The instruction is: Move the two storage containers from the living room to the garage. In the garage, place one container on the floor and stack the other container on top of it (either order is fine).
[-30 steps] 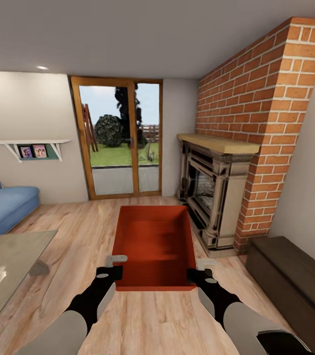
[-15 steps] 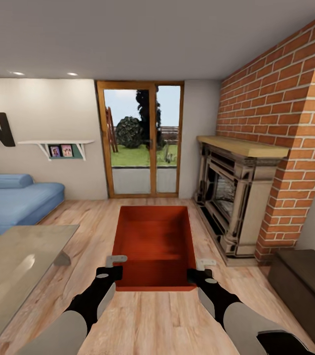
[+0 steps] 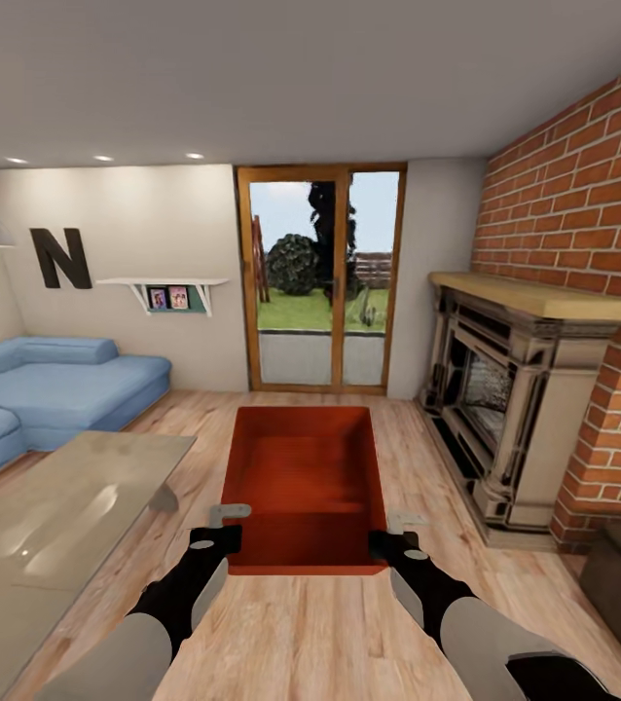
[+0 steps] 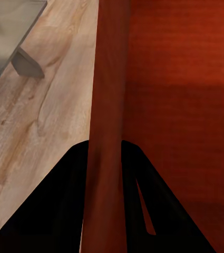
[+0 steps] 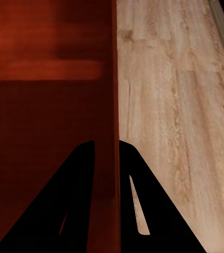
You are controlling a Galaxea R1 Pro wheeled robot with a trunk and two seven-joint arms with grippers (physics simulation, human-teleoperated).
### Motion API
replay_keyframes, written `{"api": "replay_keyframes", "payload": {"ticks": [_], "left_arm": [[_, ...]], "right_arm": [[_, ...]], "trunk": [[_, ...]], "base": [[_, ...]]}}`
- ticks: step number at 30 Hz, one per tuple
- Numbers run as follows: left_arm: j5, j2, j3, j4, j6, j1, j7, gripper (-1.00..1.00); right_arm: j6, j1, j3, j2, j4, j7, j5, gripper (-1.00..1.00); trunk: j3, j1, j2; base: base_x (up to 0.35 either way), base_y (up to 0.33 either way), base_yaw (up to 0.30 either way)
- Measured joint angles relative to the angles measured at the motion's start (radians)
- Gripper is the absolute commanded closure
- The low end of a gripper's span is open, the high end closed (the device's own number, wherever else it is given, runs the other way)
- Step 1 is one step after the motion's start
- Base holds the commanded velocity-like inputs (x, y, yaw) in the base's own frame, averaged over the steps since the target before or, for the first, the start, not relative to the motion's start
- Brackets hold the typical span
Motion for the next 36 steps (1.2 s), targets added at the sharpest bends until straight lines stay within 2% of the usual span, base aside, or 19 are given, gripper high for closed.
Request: {"api": "replay_keyframes", "payload": {"ticks": [16, 36], "left_arm": [[0.001, 0.000, 0.000, 0.001, -0.001, 0.000, 0.000, 1.00], [0.001, 0.000, 0.000, 0.002, -0.001, 0.000, 0.000, 1.00]], "right_arm": [[0.000, 0.000, 0.000, 0.000, 0.000, 0.000, 0.000, 1.00], [0.001, -0.001, 0.002, 0.000, 0.000, -0.001, -0.001, 1.00]], "trunk": [[0.009, 0.000, 0.000], [0.010, 0.000, 0.000]], "base": [[0.000, 0.000, 0.270], [0.000, 0.000, 0.288]]}}
